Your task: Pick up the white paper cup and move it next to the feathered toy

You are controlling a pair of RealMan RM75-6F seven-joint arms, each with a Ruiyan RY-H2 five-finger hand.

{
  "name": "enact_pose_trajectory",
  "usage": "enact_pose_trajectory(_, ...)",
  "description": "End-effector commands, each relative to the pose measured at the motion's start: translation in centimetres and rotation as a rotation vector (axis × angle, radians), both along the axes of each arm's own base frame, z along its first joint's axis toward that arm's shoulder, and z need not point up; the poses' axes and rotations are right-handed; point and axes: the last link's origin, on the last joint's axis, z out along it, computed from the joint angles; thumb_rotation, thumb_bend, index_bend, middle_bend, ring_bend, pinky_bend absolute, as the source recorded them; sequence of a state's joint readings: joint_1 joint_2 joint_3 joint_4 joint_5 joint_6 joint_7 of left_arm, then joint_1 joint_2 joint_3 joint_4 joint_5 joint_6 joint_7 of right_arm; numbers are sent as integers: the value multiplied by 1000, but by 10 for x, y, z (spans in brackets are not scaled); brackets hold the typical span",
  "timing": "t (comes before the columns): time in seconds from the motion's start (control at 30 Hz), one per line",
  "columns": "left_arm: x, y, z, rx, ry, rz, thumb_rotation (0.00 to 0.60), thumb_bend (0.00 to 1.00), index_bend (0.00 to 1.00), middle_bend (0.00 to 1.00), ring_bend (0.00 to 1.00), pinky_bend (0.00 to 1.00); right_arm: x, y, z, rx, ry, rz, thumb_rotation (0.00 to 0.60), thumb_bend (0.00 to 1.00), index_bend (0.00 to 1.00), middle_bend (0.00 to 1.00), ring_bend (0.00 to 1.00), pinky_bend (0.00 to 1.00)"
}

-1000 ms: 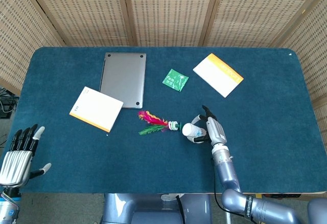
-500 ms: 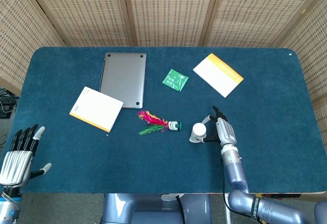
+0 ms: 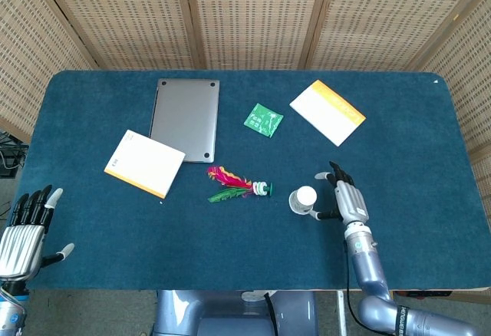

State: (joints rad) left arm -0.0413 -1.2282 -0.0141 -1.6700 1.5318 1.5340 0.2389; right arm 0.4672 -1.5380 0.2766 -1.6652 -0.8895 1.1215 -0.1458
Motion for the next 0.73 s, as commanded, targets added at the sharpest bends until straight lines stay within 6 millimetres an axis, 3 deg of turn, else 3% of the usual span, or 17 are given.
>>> enact_pose_trajectory(0.03,-1,1,2,7,-2,5,600,112,0,0,0,0,-5,13,22,-56,85,81,600,251,249,0,0,0)
enact_pose_trajectory(0.17,-3,2,3,14,-7,10,600,112,0,0,0,0,-20,31,44,-137,213,183,600,248,233,0,0,0)
enact_pose_trajectory(0.43,-6,3,7,32,-8,19,600,112,0,0,0,0,-63,63,80,-315,485,268,600,223,50,0,0,0)
enact_pose_trajectory(0.73,-8,3,9,43,-3,22,600,113,0,0,0,0,-76,93,89,-363,503,280,600,218,21,0,0,0)
